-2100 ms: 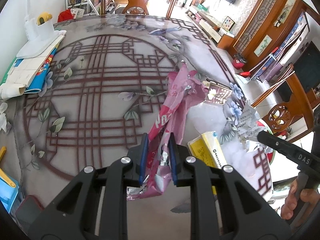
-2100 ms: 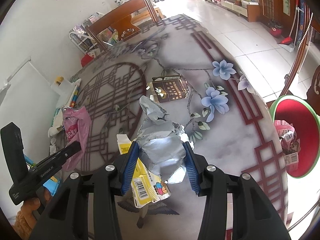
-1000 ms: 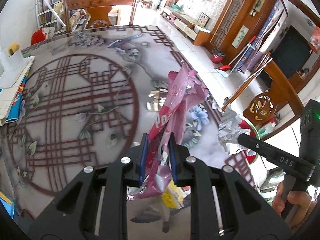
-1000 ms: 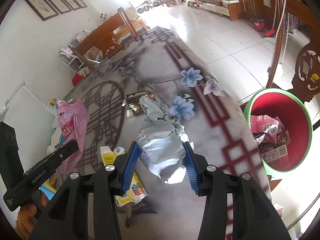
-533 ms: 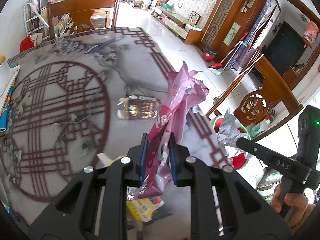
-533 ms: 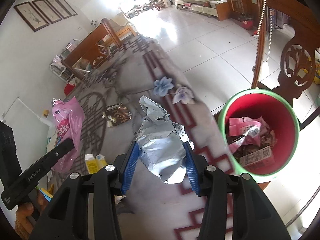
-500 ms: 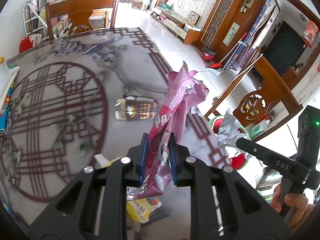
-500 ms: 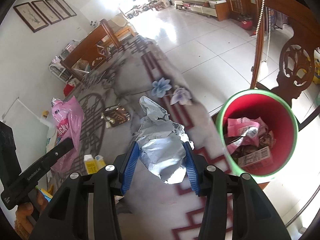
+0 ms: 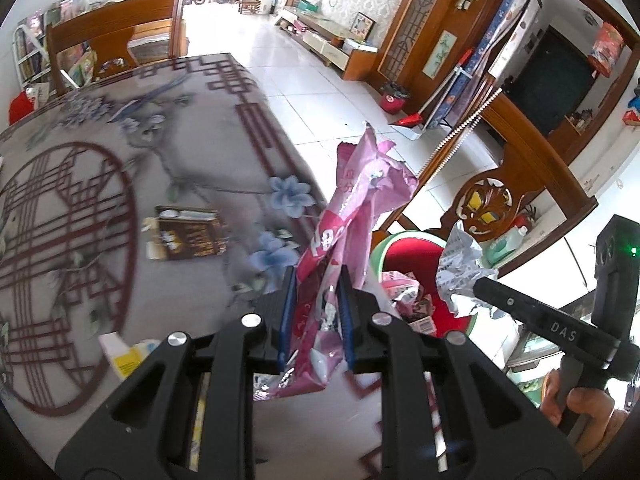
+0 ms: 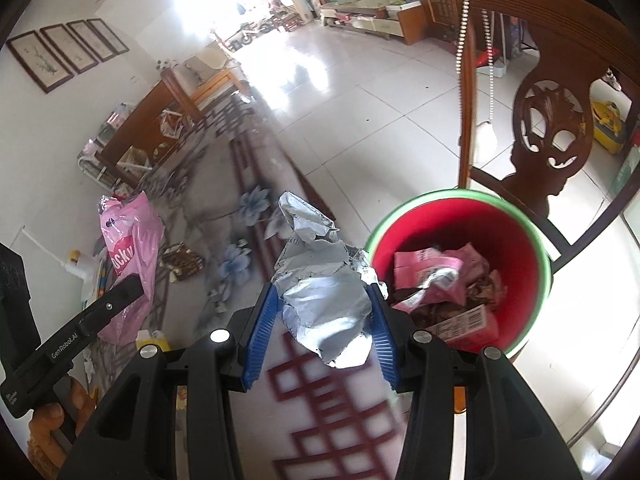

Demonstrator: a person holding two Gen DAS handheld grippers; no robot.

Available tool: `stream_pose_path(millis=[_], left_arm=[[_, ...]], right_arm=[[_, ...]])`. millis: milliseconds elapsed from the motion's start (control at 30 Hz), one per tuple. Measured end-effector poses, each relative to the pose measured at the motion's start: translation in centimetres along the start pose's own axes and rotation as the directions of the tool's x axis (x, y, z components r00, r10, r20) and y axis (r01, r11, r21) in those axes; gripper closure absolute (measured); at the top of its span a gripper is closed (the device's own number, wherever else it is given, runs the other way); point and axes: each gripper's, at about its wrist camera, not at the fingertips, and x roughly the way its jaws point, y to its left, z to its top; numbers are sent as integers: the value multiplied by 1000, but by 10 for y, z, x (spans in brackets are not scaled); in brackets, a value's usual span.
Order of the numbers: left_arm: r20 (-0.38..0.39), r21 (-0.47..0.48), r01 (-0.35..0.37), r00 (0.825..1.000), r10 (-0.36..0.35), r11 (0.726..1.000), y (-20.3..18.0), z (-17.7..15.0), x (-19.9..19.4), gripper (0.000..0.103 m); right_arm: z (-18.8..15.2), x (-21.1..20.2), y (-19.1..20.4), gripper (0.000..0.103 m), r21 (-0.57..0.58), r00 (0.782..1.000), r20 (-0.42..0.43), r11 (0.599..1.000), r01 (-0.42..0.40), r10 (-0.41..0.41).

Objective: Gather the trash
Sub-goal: 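Carry the pink bag and silver foil over the red bin, then open both tools over the red bin to drop the bag and foil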

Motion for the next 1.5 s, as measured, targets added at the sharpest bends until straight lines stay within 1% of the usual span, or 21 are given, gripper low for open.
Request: stream_pose_path(millis=[333, 500, 767, 933, 1100, 1300, 1333, 1400, 1467, 1500], left_arm=[[-31, 14, 18, 999, -18, 1000, -44, 14, 33, 84], [-65, 20, 21, 998, -19, 1000, -59, 16, 49, 84], [-124, 69, 45, 992, -36, 997, -99, 22, 79, 84], [-168, 108, 74, 984, -55, 991, -124, 21, 97, 84], [-189, 137, 91, 980, -64, 986, -142, 20, 107, 84], [-196, 138, 89, 979, -61, 986, -148, 19, 110, 84], [-197, 136, 89, 979, -61, 987, -148, 19, 110, 83], [-197, 132, 87, 978, -60, 987, -150, 18, 111, 76], [-189, 127, 80, 980, -55, 989, -150, 18, 110, 59], [-184, 124, 82, 981, -58, 989, -150, 18, 110, 56]], right_arm=[[28, -8, -53, 58, 32, 1000, 7, 999, 16, -17], [39, -11, -73, 58, 46, 1000, 11, 999, 15, -16], [50, -19, -107, 58, 83, 1000, 17, 996, 14, -15], [52, -26, -128, 58, 118, 1000, 18, 993, 17, -20], [52, -29, -140, 58, 141, 1000, 21, 990, 18, -21], [53, -29, -143, 57, 140, 1000, 17, 990, 13, -16], [53, -28, -143, 57, 139, 1000, 15, 990, 13, -15], [53, -28, -144, 56, 137, 1000, 10, 990, 10, -11], [53, -26, -144, 55, 132, 1000, 1, 991, 8, -8], [53, -26, -144, 55, 131, 1000, -2, 991, 6, -6]])
